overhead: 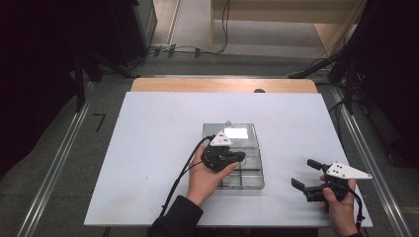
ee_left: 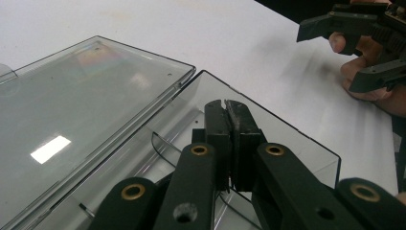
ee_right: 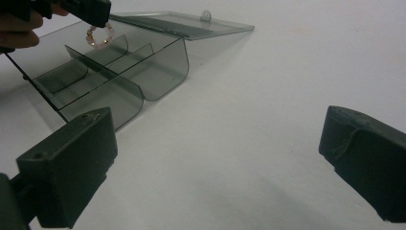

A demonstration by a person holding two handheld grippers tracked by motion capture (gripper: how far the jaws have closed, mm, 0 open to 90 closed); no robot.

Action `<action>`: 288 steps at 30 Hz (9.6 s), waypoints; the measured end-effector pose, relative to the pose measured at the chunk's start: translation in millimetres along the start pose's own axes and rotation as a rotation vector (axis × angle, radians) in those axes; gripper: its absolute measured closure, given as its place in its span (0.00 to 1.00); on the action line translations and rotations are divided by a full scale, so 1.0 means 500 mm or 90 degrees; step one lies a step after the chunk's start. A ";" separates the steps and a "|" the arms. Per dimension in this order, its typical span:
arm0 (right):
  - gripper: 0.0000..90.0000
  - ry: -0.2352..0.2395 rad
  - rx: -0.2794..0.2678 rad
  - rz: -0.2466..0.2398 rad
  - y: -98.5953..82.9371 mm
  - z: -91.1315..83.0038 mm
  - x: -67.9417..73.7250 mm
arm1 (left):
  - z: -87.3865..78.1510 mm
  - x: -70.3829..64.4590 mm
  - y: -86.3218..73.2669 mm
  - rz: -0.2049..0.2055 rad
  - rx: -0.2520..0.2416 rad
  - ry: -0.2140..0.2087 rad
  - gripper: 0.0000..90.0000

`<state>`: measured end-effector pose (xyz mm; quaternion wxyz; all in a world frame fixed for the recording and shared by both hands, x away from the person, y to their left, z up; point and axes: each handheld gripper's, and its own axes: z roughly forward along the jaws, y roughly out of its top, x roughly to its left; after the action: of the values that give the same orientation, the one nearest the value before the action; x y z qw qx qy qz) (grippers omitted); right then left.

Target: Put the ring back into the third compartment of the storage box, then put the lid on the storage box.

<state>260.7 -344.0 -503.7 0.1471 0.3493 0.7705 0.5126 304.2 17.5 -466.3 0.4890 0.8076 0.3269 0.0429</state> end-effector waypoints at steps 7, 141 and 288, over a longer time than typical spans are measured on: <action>0.00 0.000 0.000 -0.001 0.000 0.000 0.000 | 0.009 -0.001 0.002 0.008 0.008 0.000 0.98; 0.00 0.066 0.011 -0.008 0.156 0.121 0.046 | -0.140 0.184 -0.048 -0.114 -0.105 0.043 0.00; 0.76 0.091 0.031 0.051 0.189 0.252 0.011 | -0.131 0.197 -0.012 -0.141 -0.137 0.020 0.76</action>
<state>367.0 -231.8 -472.7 0.0626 0.3456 0.7768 0.5227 353.0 125.4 -461.8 0.5690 0.7089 0.4151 0.0361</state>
